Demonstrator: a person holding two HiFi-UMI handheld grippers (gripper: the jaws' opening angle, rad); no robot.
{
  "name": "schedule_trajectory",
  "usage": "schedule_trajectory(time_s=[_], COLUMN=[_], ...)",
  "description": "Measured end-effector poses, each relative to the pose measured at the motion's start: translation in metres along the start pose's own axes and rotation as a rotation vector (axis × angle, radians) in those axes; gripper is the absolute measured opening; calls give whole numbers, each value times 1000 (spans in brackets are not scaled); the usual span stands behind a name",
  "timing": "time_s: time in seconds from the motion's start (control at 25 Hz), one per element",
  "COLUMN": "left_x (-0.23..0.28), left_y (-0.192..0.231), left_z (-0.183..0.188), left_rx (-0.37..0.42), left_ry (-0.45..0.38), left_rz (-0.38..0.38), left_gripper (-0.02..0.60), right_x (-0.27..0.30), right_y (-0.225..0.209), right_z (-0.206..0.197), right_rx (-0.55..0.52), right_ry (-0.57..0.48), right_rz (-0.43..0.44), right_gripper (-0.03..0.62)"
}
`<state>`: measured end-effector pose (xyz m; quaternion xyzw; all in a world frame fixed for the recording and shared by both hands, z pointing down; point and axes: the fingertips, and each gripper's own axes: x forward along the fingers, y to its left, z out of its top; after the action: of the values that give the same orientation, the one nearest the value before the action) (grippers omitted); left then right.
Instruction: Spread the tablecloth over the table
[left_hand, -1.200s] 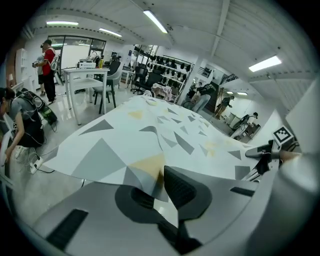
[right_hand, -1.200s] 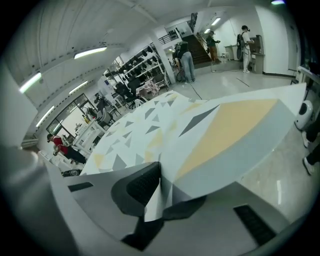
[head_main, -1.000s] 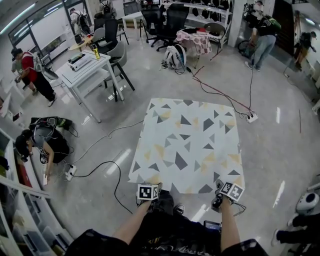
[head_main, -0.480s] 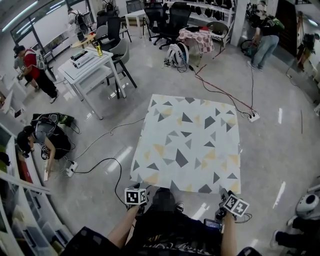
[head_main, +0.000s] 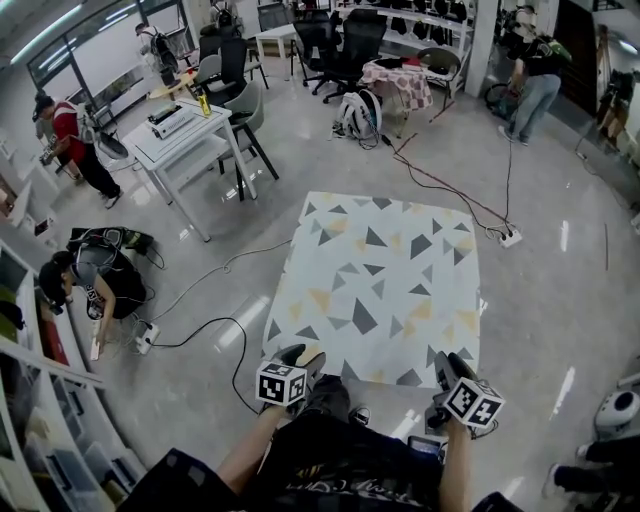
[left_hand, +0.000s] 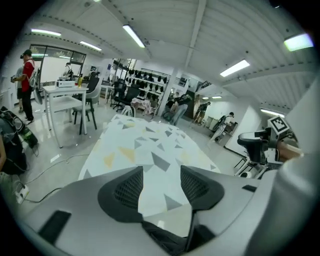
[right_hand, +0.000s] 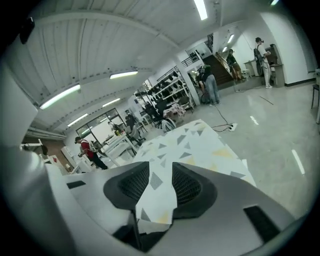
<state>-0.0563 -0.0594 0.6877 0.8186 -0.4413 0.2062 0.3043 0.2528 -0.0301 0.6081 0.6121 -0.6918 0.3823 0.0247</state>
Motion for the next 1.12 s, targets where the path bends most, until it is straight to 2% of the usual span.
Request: schedule_trajectory(time_s=[0.2,0.4,0.68,0.88,1.12], left_x=[-19,-47,-82,-91,-87], left_y=[-44,-83,-134,-159,-168], left_z=[54,97,127,131,122], left_rx=[127,184,257,280,273], left_ry=[-126,-244,-336,-342,-311], left_rz=[-106,-197,-349,-401,-412], left_gripper=[203,159,98,80,63], right_x=[-12,-21,-38,-41,-41], right_y=[65,117,169,184,181], right_z=[27,40,41,34,26], right_rx=[-6,-51,-90,-145,-221], right_ry=[-57,-71,-80,-67,-65], right_rz=[152,290,458,506,481], right_gripper=[93,61,52,52,25])
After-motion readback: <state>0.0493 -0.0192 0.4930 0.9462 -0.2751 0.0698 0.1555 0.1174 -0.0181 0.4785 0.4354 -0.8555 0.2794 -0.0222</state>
